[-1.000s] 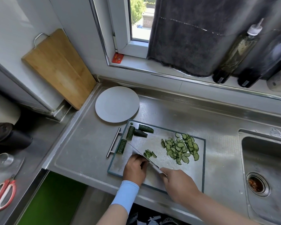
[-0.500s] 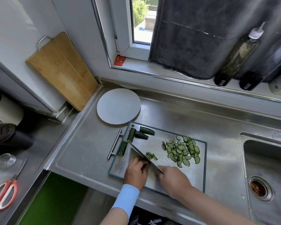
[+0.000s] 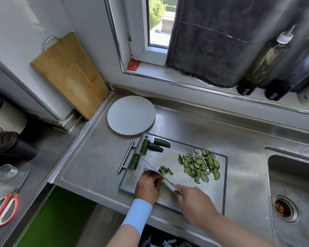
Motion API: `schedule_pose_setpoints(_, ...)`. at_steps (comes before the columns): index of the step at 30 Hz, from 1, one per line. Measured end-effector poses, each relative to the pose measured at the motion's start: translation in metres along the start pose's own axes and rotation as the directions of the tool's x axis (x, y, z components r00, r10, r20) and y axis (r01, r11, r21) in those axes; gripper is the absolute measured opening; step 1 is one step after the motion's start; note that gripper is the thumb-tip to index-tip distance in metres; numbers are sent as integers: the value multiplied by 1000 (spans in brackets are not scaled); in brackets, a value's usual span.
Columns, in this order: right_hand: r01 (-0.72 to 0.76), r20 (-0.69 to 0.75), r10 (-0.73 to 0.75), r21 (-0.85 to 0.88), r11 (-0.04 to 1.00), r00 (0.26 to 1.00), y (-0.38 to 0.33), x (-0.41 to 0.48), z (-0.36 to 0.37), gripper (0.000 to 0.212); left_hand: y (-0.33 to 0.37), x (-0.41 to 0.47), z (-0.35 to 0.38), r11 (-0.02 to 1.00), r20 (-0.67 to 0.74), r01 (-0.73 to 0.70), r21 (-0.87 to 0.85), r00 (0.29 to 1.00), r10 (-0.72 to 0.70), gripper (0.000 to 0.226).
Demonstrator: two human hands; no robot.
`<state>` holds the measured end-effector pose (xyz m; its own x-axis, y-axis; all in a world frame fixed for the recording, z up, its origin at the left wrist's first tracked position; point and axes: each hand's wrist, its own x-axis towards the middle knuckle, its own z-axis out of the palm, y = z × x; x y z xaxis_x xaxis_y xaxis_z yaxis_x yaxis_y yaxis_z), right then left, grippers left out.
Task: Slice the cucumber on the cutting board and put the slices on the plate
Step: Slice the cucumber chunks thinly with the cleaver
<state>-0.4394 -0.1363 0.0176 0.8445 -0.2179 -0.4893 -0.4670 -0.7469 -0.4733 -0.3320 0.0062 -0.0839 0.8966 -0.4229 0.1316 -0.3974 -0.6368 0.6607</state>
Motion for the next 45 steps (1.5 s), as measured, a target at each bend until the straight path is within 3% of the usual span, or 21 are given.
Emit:
schedule_pose_setpoints(14, -86, 72, 84, 38, 996, 994, -8, 16, 5, 21, -3, -2, 5, 999, 5, 24, -23, 1000, -24, 23)
schedule_pose_setpoints(36, -45, 22, 45, 3, 999, 999, 0, -4, 4, 15, 1, -3, -1, 998, -65, -55, 4, 996, 55, 28)
schedule_pose_setpoints(45, -103, 83, 96, 74, 992, 992, -5, 6, 4, 27, -5, -2, 3, 1000, -18, -11, -29, 1000, 11, 23)
